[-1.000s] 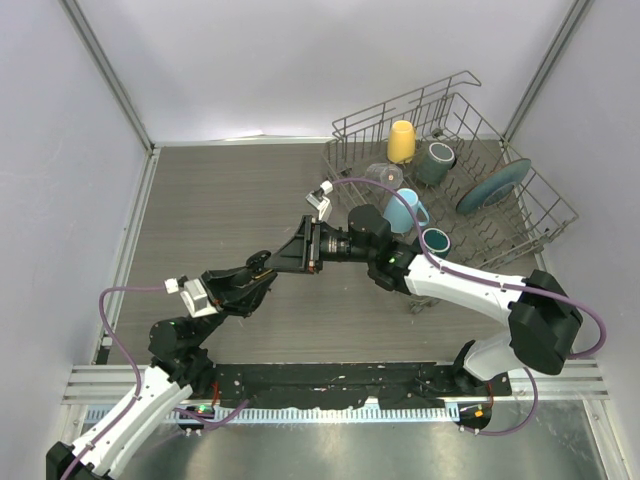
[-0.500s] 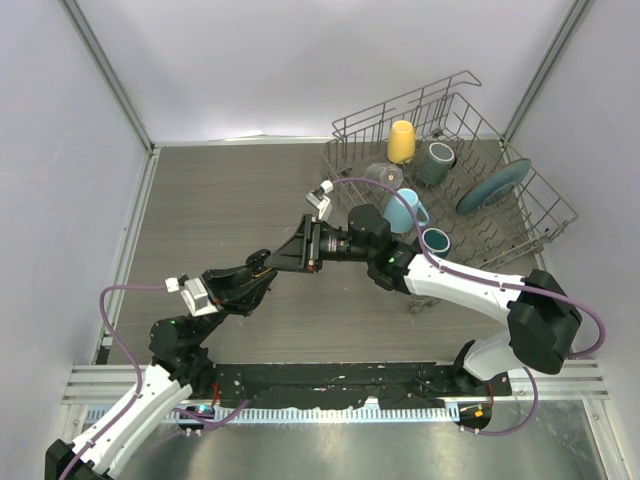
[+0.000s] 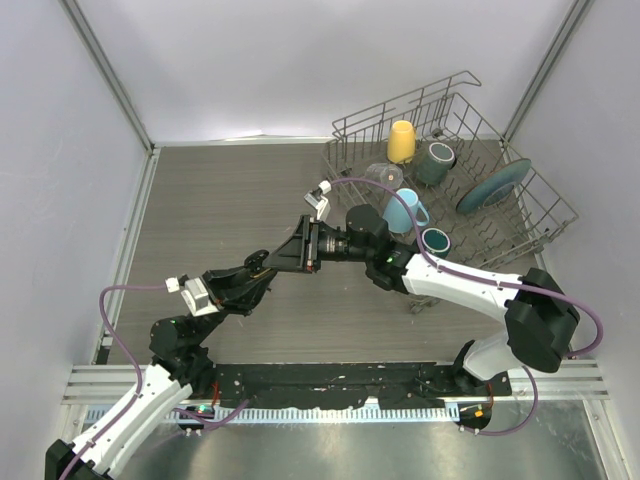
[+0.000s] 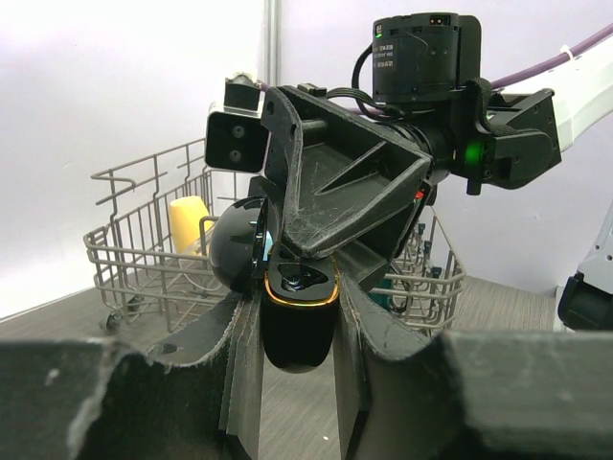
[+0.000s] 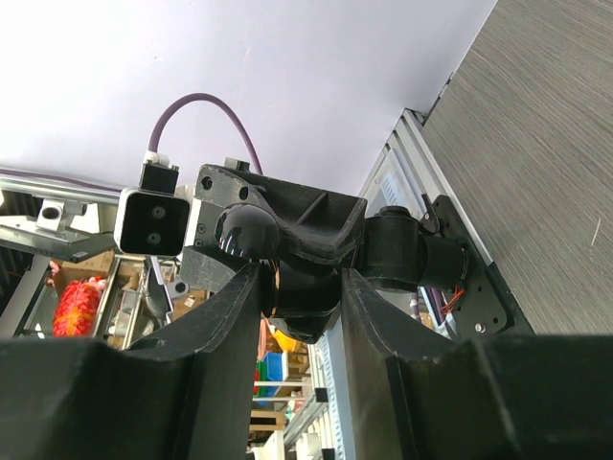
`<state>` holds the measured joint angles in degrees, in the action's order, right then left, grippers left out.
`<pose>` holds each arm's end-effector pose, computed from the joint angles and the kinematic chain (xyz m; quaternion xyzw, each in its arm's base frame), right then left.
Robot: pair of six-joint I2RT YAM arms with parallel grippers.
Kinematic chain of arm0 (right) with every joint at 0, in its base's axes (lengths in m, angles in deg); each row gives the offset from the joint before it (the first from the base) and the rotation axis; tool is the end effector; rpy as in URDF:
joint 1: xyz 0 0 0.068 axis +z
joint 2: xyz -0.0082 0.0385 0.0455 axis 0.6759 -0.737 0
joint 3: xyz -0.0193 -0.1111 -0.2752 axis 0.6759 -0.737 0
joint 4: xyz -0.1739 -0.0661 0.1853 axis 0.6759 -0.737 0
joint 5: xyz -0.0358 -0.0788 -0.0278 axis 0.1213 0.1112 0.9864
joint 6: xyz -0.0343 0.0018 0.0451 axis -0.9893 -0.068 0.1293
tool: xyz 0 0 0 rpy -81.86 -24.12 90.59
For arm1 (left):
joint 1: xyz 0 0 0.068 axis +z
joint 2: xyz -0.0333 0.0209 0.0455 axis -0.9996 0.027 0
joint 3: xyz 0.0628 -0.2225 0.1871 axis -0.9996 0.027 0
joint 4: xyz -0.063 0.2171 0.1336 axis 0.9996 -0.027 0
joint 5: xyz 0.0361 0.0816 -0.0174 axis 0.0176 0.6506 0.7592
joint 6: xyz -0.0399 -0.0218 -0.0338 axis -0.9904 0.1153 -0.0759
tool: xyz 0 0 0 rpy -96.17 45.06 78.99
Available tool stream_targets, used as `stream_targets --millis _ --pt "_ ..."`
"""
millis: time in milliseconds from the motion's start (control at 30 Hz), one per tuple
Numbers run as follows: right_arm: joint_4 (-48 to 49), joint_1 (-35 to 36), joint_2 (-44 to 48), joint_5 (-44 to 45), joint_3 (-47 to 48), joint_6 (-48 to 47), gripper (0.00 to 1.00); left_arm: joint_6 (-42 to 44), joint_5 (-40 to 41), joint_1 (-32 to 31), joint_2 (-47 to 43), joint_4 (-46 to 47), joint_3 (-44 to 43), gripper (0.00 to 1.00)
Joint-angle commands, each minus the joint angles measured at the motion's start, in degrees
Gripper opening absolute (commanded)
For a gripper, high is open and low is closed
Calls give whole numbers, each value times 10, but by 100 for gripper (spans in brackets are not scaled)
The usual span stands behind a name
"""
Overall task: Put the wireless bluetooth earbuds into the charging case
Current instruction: Open the charging case, then pick up the earbud from the center of the board.
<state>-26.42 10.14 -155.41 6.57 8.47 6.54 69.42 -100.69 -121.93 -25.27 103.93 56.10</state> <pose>0.1898 0.2831 0.3346 -0.1038 0.7143 0.6717 0.1667 0.0670 -0.0585 0.2528 0.2041 0.4494 -0.4271 0.7576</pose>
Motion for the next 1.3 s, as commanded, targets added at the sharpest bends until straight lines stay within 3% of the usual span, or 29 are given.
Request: stream_targets --millis 0,67,100,200,300,567,667,833,1267 --pt "17 16 -4 -25 25 -15 14 10 -5 1 9 18 67 0" --pt "19 16 -2 -27 26 -18 28 12 -3 1 10 18 68 0" --pt "17 15 0 -27 27 -21 42 12 -1 1 9 18 68 0" --pt "-24 10 14 -16 32 -53 59 13 11 1 -1 18 73 0" --pt "-103 4 43 25 42 -121 69 17 24 1 -24 2 76 0" --pt "-221 -10 123 160 39 -243 70 23 53 1 -75 -49 78 0" --pt "-285 -22 133 205 45 -269 62 24 55 1 -79 -55 77 0" --pt "-405 -49 72 271 80 -296 56 22 56 1 -76 -51 77 0" --pt "-468 -49 -124 391 167 -321 45 15 58 1 -99 -34 77 0"
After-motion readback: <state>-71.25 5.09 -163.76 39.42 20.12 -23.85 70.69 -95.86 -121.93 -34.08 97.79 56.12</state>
